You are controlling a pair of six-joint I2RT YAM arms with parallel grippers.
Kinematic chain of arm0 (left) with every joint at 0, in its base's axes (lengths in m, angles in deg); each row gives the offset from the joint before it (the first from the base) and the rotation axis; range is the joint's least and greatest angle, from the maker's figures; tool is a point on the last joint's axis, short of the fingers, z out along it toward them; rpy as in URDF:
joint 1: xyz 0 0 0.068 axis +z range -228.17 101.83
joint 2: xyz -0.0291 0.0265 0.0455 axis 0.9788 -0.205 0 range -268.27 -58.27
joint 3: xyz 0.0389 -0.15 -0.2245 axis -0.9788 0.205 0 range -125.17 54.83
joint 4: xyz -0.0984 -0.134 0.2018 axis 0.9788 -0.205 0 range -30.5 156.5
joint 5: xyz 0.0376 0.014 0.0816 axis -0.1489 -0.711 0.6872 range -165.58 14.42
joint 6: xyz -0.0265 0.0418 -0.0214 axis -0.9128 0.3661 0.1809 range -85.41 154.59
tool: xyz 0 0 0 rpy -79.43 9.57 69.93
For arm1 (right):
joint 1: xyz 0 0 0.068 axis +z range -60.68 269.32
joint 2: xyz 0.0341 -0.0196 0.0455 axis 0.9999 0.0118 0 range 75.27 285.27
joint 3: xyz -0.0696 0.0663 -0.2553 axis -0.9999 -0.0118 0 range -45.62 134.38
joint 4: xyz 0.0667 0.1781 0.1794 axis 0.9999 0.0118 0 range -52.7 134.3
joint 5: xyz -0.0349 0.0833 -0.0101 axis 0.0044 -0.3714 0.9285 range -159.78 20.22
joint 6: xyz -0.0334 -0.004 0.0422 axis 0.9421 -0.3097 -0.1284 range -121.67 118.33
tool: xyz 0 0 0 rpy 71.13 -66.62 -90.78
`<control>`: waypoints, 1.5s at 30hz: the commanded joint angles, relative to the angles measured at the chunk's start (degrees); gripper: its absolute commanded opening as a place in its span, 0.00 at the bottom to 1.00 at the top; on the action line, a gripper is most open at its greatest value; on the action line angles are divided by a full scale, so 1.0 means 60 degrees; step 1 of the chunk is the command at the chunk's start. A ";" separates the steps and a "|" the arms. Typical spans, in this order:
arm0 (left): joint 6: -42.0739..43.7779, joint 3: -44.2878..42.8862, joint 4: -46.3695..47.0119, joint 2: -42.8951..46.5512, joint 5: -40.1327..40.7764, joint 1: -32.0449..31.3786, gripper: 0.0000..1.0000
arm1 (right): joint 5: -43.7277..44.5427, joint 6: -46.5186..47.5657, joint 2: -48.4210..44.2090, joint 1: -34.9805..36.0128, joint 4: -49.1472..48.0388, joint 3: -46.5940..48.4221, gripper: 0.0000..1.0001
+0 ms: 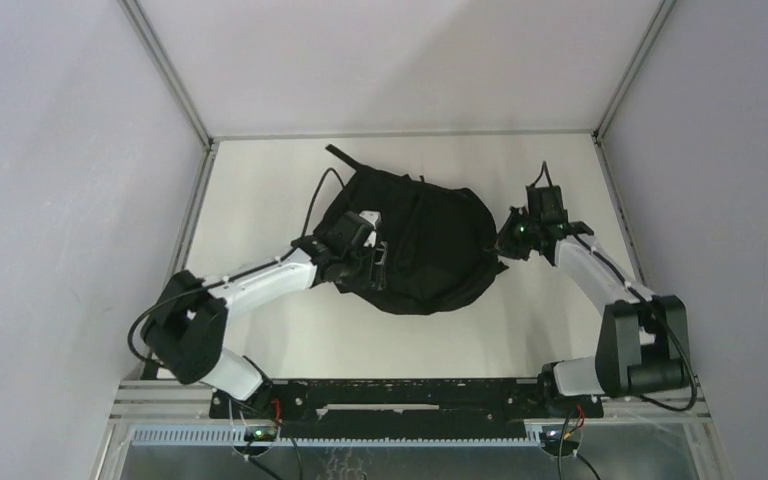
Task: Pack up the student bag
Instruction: Adjust the student bag at the center of the board.
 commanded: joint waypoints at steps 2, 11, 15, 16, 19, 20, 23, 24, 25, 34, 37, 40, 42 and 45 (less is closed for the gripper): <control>-0.0119 -0.1239 0.0915 -0.0956 -0.0358 0.1179 0.63 | 0.0055 -0.0757 -0.2049 0.1351 0.0401 -0.1347 0.00; 0.0147 -0.4683 0.0719 -0.2718 -0.0932 0.1665 0.64 | 0.1441 -0.3293 -0.3070 0.7116 0.0080 -0.1429 0.37; 0.0492 -0.5883 0.0243 -0.2445 -0.1011 0.1588 0.65 | 0.2570 -0.2157 -0.3858 0.6584 0.1769 -0.0556 0.67; 0.0572 -0.5883 0.0140 -0.2214 -0.0959 0.1510 0.65 | 0.2583 -0.1907 -0.4271 0.6203 0.1783 -0.0547 0.69; 0.0814 -0.5414 -0.0230 -0.1397 -0.0811 0.1178 0.65 | 0.2336 -0.1256 -0.5211 0.4404 0.1823 -0.0546 0.73; 0.0902 -0.5140 -0.0364 -0.1063 -0.0762 0.0996 0.65 | 0.2226 -0.1064 -0.5302 0.3768 0.1891 -0.0546 0.73; 0.1171 -0.4233 -0.0756 -0.0173 -0.0436 0.0309 0.65 | 0.1778 -0.0741 -0.5095 0.2082 0.2095 -0.0623 0.73; 0.1195 -0.3879 -0.0858 0.0050 -0.0350 0.0054 0.65 | 0.1565 -0.0677 -0.4946 0.1614 0.2132 -0.0671 0.72; 0.1200 -0.3542 -0.0893 0.0350 -0.0334 -0.0200 0.65 | 0.1366 -0.0631 -0.4793 0.1167 0.2160 -0.0741 0.72; 0.1729 -0.1411 -0.1004 0.1723 -0.0757 -0.1841 0.71 | 0.0814 -0.0796 -0.4487 -0.0075 0.2309 -0.1950 0.73; 0.2106 -0.1228 -0.1615 0.1871 -0.0656 -0.1966 0.71 | 0.0266 -0.1120 -0.5029 -0.0087 0.2090 -0.2643 0.73; 0.2231 -0.1063 -0.2166 0.2060 -0.0521 -0.1976 0.71 | 0.0060 -0.1442 -0.5816 -0.0034 0.2095 -0.3166 0.73; 0.2294 -0.0934 -0.2356 0.2216 -0.0510 -0.2056 0.71 | 0.0173 -0.1560 -0.6163 -0.0015 0.2241 -0.3361 0.73; 0.2630 -0.0752 -0.2121 0.2467 -0.0251 -0.2659 0.74 | 0.0304 -0.1544 -0.6241 -0.0027 0.2406 -0.3481 0.72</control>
